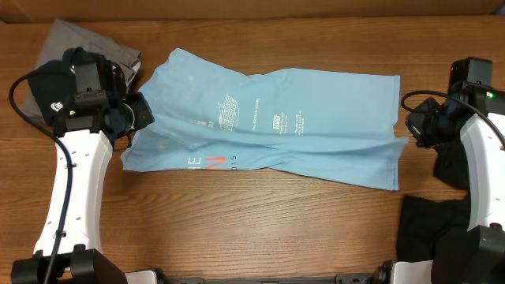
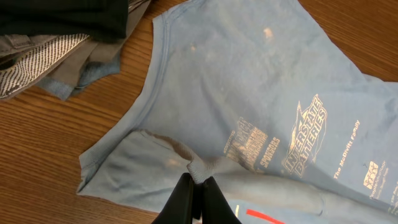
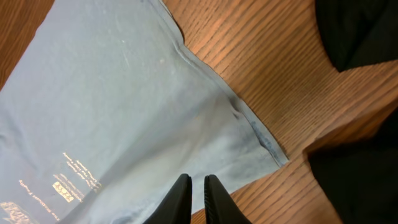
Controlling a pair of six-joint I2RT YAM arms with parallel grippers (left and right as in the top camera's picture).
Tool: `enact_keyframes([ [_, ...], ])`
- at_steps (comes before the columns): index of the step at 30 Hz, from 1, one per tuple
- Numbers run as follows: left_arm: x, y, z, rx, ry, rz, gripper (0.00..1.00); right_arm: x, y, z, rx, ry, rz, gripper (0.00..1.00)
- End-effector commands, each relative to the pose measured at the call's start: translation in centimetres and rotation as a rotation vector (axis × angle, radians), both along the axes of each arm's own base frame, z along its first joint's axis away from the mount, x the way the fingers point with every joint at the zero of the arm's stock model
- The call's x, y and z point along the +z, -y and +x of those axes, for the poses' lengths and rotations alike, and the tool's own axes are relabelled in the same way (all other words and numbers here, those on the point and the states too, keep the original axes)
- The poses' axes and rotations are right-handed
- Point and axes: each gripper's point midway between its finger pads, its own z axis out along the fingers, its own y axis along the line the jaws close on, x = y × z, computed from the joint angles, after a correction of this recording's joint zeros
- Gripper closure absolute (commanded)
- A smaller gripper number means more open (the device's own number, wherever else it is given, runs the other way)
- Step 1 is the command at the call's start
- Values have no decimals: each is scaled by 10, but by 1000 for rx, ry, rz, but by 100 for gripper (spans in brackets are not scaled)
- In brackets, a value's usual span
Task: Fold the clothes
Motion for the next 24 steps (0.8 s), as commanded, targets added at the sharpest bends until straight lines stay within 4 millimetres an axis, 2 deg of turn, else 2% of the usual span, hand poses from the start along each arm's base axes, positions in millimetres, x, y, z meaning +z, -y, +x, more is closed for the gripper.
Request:
enact_keyframes([
  [1,0,-3,2,-10,0,26,96,7,4,2,-9,11,-16,95],
  [4,0,-3,2,-10,0,26,96,6,3,-5,-9,-14,-10,96],
  [6,0,-3,2,-10,1,26,95,5,2,-8,-9,-30,-6,87],
  [10,1,-3,4,-12,9,29,84,0,-2,-20,2,-81,5,78],
  [11,1,-3,4,-27,9,37,76,-5,-3,-23,18,-94,5,72],
  [12,0,-3,3,-53,3,54,55,-11,-3,-25,18,-104,9,69],
  [13,-1,-5,1,-53,-5,64,44,-16,-5,-27,19,-108,17,69],
  [15,-3,-8,-3,-46,-25,81,35,-23,-6,-28,21,-112,25,68],
  [17,-5,-8,-6,-52,-38,87,32,-25,-7,-23,50,-93,25,68],
  [19,-7,-1,-10,-92,-52,64,31,-24,-13,-14,141,-46,44,62],
  [21,-13,8,-23,-132,-109,30,33,-25,-16,-20,144,-70,58,56],
  [24,-31,-1,-52,-69,-242,54,27,-40,-21,-40,131,-148,86,52],
])
